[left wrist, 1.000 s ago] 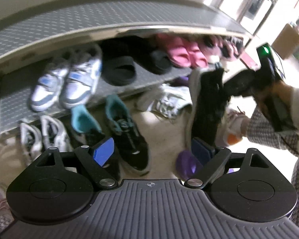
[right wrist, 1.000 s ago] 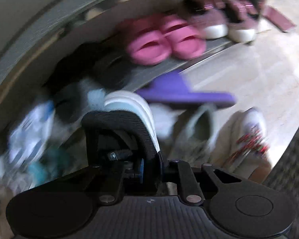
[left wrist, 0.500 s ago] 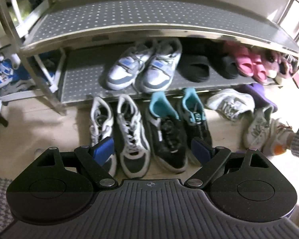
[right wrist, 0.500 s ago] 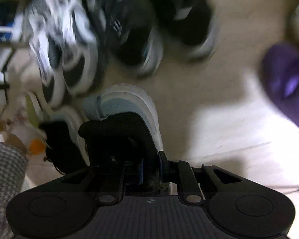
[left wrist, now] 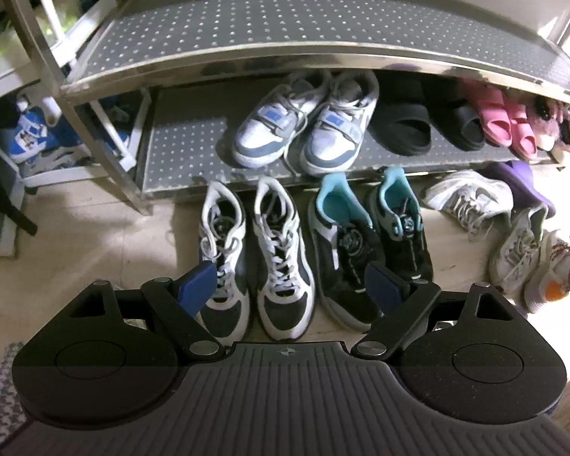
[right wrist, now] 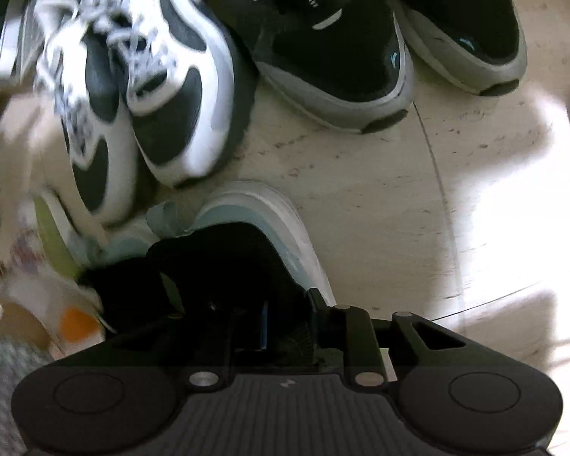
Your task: Organize scattered shoes
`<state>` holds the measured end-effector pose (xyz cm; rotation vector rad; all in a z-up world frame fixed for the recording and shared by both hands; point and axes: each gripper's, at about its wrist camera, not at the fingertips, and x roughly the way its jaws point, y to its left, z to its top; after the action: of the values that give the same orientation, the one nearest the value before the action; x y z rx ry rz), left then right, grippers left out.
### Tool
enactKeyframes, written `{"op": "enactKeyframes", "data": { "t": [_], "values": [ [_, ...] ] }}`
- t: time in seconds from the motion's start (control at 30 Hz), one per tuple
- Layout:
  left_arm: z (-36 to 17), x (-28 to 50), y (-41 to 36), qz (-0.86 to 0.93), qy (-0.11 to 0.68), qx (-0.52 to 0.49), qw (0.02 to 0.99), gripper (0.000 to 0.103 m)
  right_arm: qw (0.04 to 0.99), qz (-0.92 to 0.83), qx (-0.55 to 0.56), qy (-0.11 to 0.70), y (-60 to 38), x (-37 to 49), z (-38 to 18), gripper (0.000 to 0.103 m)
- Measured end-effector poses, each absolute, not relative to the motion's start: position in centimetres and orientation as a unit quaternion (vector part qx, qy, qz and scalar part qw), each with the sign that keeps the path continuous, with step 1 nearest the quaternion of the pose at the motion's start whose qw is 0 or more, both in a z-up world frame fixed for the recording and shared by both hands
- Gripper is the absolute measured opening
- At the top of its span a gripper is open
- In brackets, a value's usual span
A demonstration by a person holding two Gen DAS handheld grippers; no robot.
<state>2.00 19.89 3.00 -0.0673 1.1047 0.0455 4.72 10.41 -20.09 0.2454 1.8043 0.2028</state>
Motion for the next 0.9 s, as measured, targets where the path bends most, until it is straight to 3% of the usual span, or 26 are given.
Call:
{"op": "enactKeyframes", "data": {
  "t": [0.13, 0.23, 0.3, 0.33, 0.73, 0.9],
  "values": [
    [2.8, 2.0, 20.0, 0.021, 0.526, -0.036, 0.849, 0.089, 0.603, 0.103, 0.095, 0.785, 10.4, 4.8, -19.6, 0.032],
    [2.5, 2.1, 19.6, 0.019, 0.532, -0.035, 0.846, 0.089, 0.599, 0.114, 0.086, 0.788, 10.5, 4.9, -19.2, 0.049],
    [2.3, 2.2, 19.1, 0.018, 0.535, -0.029, 0.844, 0.089, 0.596, 0.121, 0.08, 0.79, 10.5, 5.0, -18.9, 0.082],
    [2.3, 2.3, 18.8, 0.017, 0.536, -0.026, 0.844, 0.089, 0.595, 0.125, 0.077, 0.79, 10.5, 5.0, -18.8, 0.085],
    [0.1, 1.8, 9.6, -0.109, 0.538, 0.043, 0.835, 0.089, 0.646, 0.068, 0.107, 0.753, -7.0, 12.2, -8.0, 0.086],
    [-1.7, 1.5, 4.0, -0.168, 0.526, 0.119, 0.826, 0.086, 0.718, 0.076, 0.052, 0.69, -14.0, 17.5, -0.8, 0.092]
  ]
}}
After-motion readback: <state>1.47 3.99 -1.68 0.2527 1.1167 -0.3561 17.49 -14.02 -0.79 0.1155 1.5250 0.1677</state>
